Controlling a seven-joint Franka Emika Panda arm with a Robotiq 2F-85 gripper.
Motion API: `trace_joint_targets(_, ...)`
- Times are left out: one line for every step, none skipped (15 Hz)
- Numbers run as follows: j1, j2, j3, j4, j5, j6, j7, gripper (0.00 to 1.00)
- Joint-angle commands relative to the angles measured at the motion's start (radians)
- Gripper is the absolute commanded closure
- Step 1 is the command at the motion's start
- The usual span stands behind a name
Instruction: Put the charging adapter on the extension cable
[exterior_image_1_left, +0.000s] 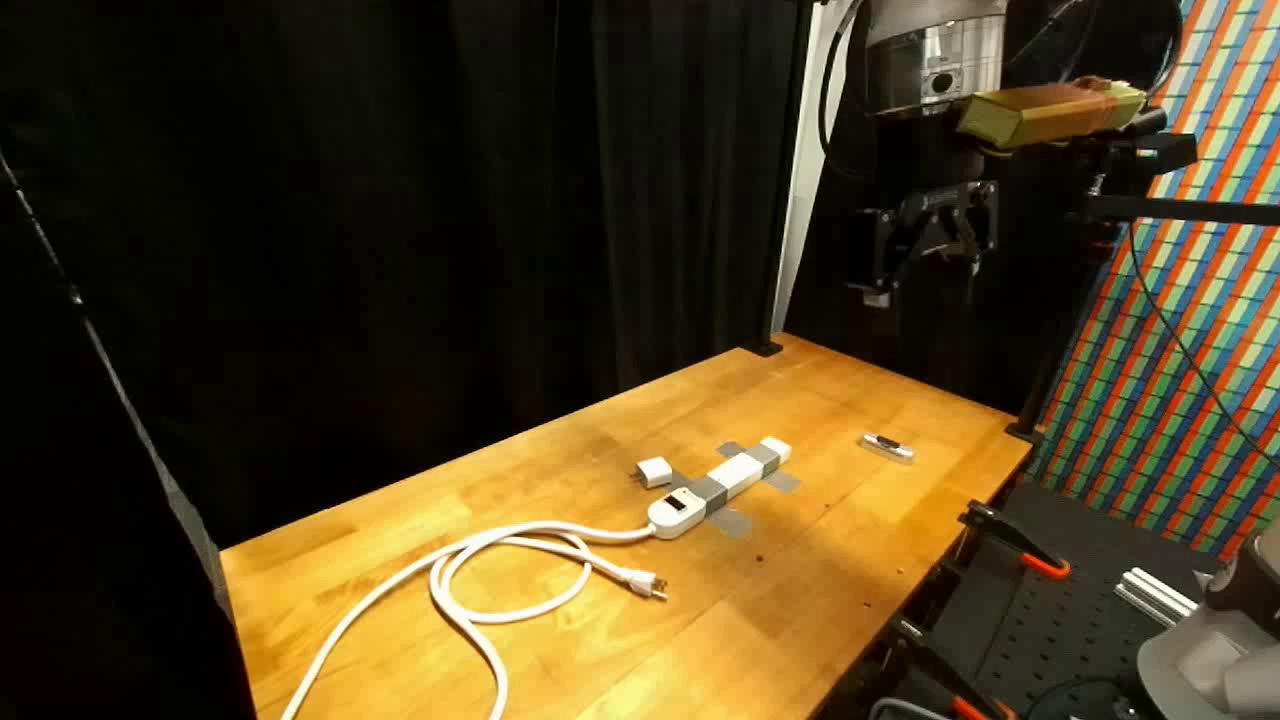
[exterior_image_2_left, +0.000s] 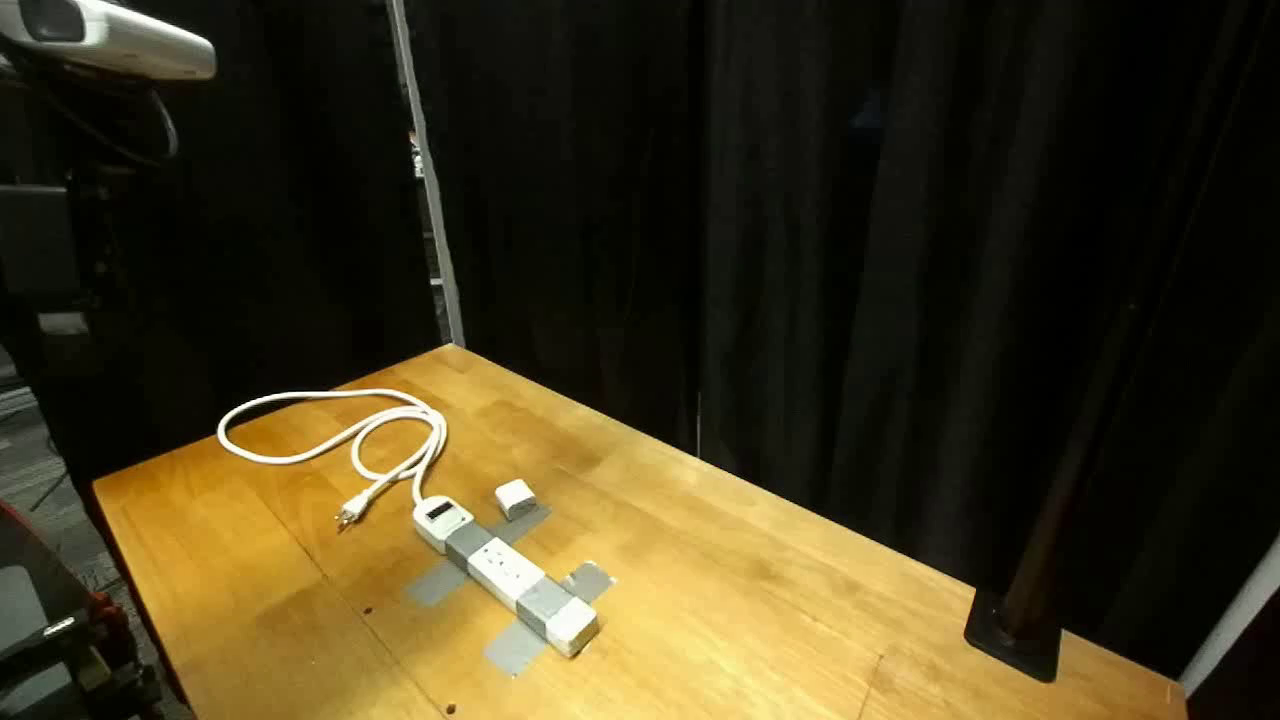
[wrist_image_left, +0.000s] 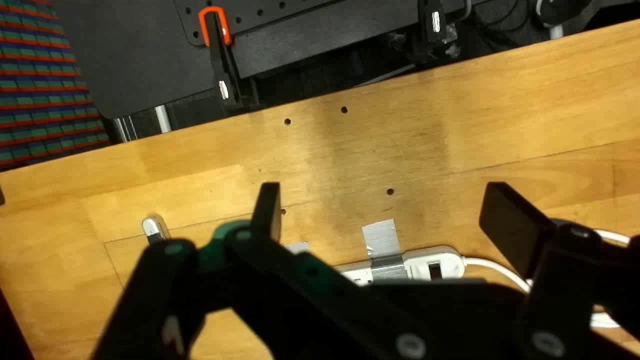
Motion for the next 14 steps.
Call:
trace_joint_targets(0.009,0.001,-0.009,0.002,-0.005,-0.001,0.004,0.0)
trace_joint_targets(0.009,0.0,-0.009,0.002,-0.005,-0.001,0.004,0.0)
trace_joint_targets(0.009,0.0,-0.009,0.002,-0.005,-0.001,0.004,0.0)
trace_joint_targets(0.009,0.0,-0.009,0.002,-0.005,-0.001,0.004,0.0)
trace_joint_targets(0.009,0.0,-0.009,0.002,-0.005,-0.001,0.004,0.0)
trace_joint_targets(0.009,0.0,-0.009,0.002,-0.005,-0.001,0.004,0.0)
trace_joint_targets(0.009,0.0,-0.009,0.002,-0.005,-0.001,0.004,0.0)
trace_joint_targets(0.025,0.015,-0.014,0.021,-0.046,-0.019,-0.085,0.0)
trace_joint_targets(0.035,0.049,-0.039,0.054,-0.036,-0.018,-0.155,0.0)
trace_joint_targets(0.031,0.105,-0.057,0.093,-0.044,0.011,-0.212,0.0)
trace_joint_targets(0.022,0.166,-0.081,0.133,-0.056,0.052,-0.279,0.0)
trace_joint_targets(0.02,0.217,-0.102,0.168,-0.064,0.087,-0.342,0.0)
trace_joint_targets(0.022,0.274,-0.127,0.204,-0.067,0.129,-0.409,0.0)
trace_joint_targets(0.027,0.331,-0.153,0.236,-0.056,0.173,-0.477,0.0)
